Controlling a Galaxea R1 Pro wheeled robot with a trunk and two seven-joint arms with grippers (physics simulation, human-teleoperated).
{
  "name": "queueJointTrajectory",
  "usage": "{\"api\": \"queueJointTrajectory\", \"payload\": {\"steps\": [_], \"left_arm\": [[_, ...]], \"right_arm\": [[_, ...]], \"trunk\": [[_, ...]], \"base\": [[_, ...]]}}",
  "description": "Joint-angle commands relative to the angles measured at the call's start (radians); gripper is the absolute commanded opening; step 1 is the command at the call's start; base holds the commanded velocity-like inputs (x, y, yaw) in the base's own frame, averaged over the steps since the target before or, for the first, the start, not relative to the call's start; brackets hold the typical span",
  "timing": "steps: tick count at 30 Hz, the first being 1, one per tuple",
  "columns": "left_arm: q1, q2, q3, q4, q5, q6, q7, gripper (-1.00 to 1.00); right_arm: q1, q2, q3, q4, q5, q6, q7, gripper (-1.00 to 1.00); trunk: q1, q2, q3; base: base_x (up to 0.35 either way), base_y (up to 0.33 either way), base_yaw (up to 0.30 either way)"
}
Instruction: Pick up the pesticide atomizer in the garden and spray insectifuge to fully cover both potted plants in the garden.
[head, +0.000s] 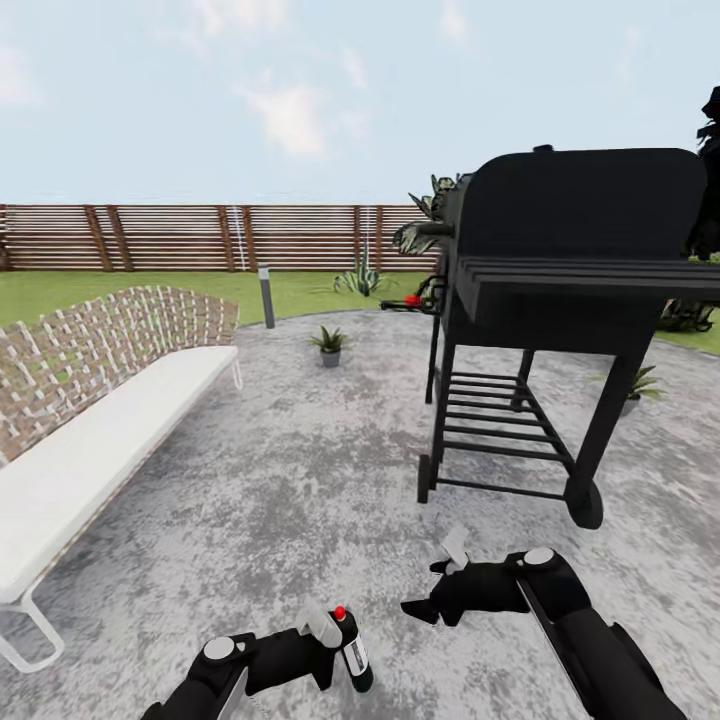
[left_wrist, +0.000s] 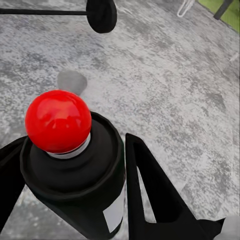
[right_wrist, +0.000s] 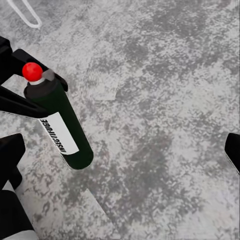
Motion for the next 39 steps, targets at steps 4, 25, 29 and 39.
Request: {"api": "queueJointTrajectory", "payload": {"steps": [4,25,29,39], "left_arm": [[0.0,0.0,0.0,0.0,0.001,0.001,0.001,-1.0],[0.0,0.0,0.0,0.0,0.002,0.006,0.002,-1.0],[0.0,0.0,0.001,0.004,0.002,0.006,0.002,-1.0],[-0.002,0.0,0.001,0.006,0.002,0.006,0.002,-1.0]], "right_arm": [[0.0,-0.001,0.001,0.004,-0.001,-0.006,0.001,1.0],[0.0,0.0,0.0,0.005,-0.006,-0.017,-0.001,1.0],[0.0,0.0,-0.001,0.005,-0.005,-0.017,0.0,1.0],[0.0,0.0,-0.002,0.005,-0.003,-0.017,-0.001,1.0]], "trunk": [[0.0,0.0,0.0],[0.0,0.0,0.001],[0.0,0.0,0.004],[0.0,0.0,0.008]], "base": [[0.29,0.172,0.068],[0.29,0.172,-0.008],[0.29,0.172,-0.062],[0.29,0.172,-0.002]]}}
